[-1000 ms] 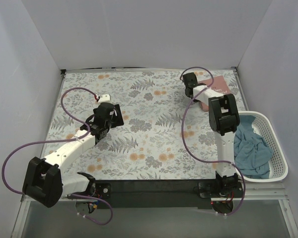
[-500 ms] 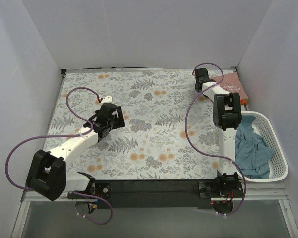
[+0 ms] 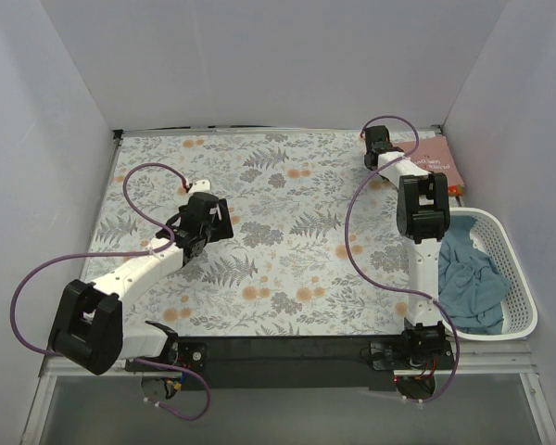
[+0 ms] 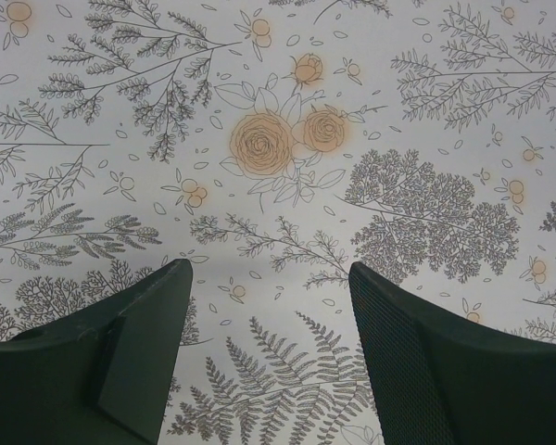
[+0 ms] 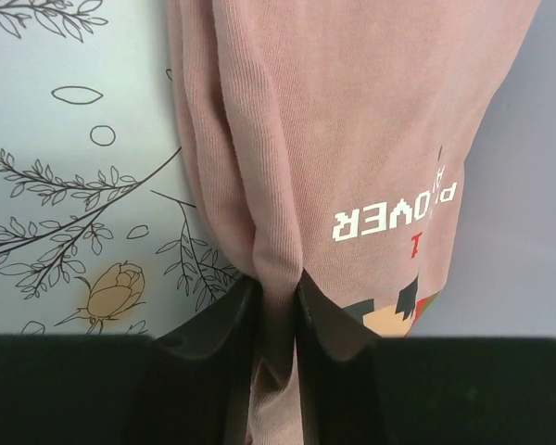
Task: Fold and stack the t-shirts
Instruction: Neatly place the folded tshirt to the corner, then reset both grippers
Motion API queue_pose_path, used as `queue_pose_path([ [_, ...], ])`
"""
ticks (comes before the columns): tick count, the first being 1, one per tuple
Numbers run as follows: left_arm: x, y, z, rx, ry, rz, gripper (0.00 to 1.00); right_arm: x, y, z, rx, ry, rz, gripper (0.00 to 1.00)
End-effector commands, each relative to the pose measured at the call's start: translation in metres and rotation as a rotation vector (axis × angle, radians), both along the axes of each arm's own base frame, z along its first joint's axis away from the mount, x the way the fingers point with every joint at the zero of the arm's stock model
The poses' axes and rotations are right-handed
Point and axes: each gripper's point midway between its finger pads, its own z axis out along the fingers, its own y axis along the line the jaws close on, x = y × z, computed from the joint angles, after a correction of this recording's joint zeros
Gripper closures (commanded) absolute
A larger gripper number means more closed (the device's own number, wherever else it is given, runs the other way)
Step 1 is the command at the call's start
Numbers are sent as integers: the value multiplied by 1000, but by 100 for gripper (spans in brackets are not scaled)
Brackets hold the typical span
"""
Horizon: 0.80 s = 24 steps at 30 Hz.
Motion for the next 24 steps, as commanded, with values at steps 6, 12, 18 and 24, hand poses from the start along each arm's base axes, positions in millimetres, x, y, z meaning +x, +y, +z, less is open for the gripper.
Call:
queue_pose_path([
  [6, 1, 0, 21, -29, -60, -1, 33, 2, 23, 71, 152, -140, 23, 46],
  [12, -1, 1, 36, -56, -106, 5, 33, -30, 88, 147, 498, -251, 121, 42],
  [18, -7, 8, 57, -84, -171, 32, 32, -106, 102, 226, 694, -360, 154, 38],
  [24, -32, 22, 106, -148, -244, 86, 26, -221, 76, 302, 737, -574, 125, 22],
])
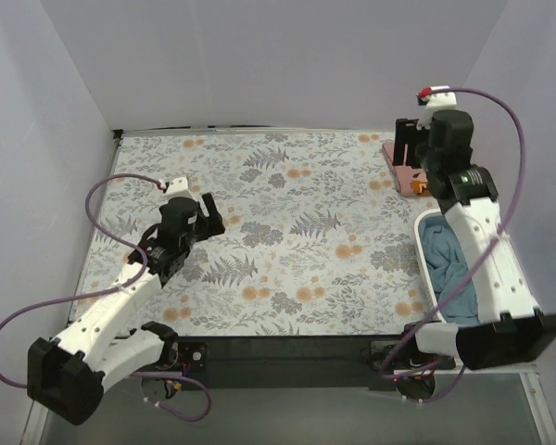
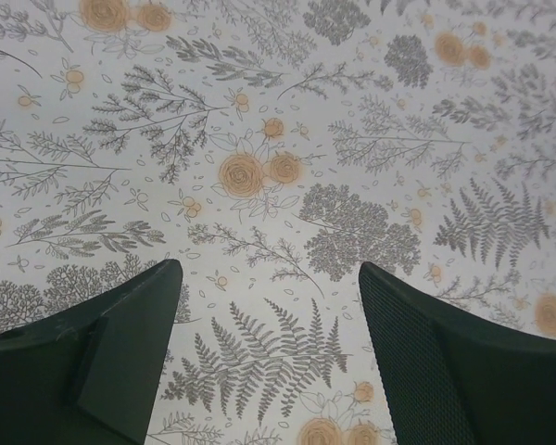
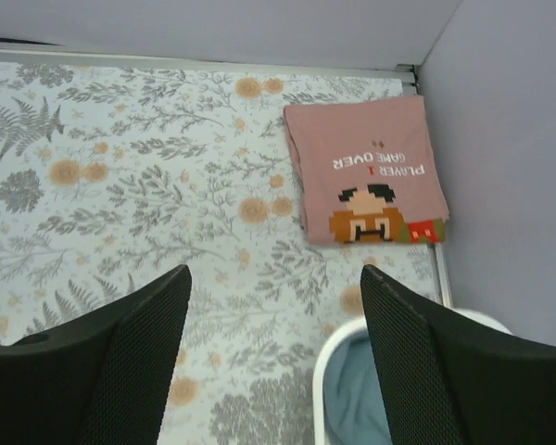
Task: Fold and stack the t-shirts
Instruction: Reset both grippers
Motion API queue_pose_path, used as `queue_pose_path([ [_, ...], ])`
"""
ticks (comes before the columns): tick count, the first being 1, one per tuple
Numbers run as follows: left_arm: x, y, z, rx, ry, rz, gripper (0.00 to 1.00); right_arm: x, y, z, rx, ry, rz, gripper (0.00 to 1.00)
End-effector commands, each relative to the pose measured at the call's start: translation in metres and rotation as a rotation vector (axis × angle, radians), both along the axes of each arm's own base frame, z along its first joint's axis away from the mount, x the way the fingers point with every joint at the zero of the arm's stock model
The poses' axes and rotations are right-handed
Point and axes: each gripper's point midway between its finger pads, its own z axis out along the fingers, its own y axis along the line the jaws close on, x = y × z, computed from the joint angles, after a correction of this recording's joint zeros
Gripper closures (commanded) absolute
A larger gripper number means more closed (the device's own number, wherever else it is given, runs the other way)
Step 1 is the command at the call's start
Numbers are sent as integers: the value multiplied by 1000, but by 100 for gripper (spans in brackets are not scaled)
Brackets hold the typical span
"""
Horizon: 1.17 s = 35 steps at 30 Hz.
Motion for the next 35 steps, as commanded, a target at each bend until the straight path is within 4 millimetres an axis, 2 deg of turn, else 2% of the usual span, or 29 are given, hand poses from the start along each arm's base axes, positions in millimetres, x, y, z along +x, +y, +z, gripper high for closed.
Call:
queue_pose_path([
  [1, -17, 18, 49, -48, -84, 71, 23, -65, -12, 6, 67, -21, -46, 19],
  [3, -31, 29, 57, -44, -75, 101, 19, -91, -19, 9, 76, -67, -61, 9],
  [4, -40, 34, 70, -62, -106, 109, 18, -115, -26, 13, 83, -119, -69, 9],
  [5, -44, 38, 83, -74, -133, 127, 17, -126, -29, 10, 83, -134, -77, 9],
  [6, -52, 44, 86, -72, -130, 139, 16, -137, -33, 9, 91, -155, -89, 6],
  [7, -60, 50, 97, -93, -165, 153, 16, -156, -37, 5, 99, -193, -95, 3],
  [8, -66, 54, 104, -111, -186, 165, 16, -165, -39, 1, 105, -210, -98, 2],
  [9, -71, 56, 104, -129, -191, 177, 15, -183, -42, 7, 128, -274, -98, 2],
  [10, -75, 59, 104, -140, -206, 184, 15, -187, -41, -12, 127, -255, -94, 2],
  [12, -84, 67, 103, -168, -252, 204, 14, -196, -42, -20, 146, -283, -89, 2],
  [13, -87, 69, 102, -178, -267, 209, 14, -207, -41, -17, 175, -331, -84, 2],
  [14, -91, 71, 105, -199, -294, 214, 14, -207, -39, -28, 181, -325, -75, 2],
  [19, -94, 74, 78, -220, -300, 239, 14, -218, -35, -24, 225, -422, -41, 2],
  [25, -92, 73, 60, -239, -308, 246, 14, -216, -31, -23, 219, -413, -14, 2],
  [35, -87, 67, 56, -229, -296, 216, 14, -214, -27, -32, 232, -404, -4, 2],
])
